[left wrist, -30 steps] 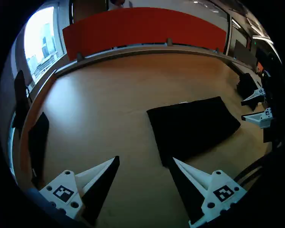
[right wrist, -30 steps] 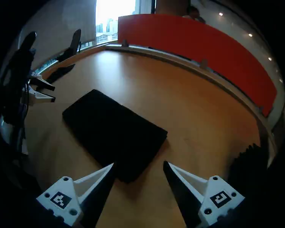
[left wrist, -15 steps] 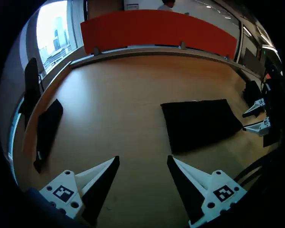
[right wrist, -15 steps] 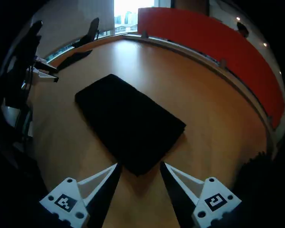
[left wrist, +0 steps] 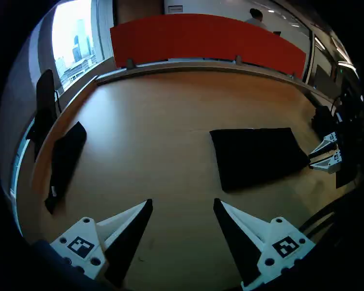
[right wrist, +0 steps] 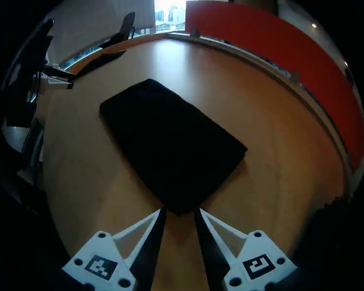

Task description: Fold towel

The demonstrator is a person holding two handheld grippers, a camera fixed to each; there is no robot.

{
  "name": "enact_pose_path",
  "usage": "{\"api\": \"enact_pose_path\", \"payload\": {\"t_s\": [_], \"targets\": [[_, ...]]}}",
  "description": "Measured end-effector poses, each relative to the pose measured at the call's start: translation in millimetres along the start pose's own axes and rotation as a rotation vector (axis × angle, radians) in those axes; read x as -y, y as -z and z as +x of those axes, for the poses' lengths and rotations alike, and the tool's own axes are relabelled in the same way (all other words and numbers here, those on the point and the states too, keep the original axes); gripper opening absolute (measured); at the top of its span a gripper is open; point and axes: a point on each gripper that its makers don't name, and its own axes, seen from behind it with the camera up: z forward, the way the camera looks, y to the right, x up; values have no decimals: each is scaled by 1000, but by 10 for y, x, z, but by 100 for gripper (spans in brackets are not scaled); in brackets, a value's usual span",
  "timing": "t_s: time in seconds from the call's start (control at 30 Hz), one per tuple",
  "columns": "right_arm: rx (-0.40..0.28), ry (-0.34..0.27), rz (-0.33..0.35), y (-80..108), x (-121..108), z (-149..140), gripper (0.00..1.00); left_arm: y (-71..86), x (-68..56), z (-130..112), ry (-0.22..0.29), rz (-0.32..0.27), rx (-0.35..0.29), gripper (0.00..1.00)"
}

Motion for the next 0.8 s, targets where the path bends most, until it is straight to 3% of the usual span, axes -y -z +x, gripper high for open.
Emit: {"api": "enact_pose_path", "payload": {"t_s": [0.07, 0.17, 0.33, 0.67, 0.8], "targets": [[8, 3, 4, -9, 0, -29, 43, -1, 5, 0, -1, 1, 0, 93], [14, 2, 5, -30, -10, -46, 32, 2, 8, 0, 0, 2, 0, 93], [6, -8, 7, -37, -25, -8, 31, 0, 16, -12, 3, 0, 5, 93], [-4, -8, 18, -43, -14, 40, 7, -17, 28, -21, 4, -1, 10, 93], [-15, -4, 10, -14, -26, 96, 6, -21, 27, -19, 3, -3, 11, 93]]}}
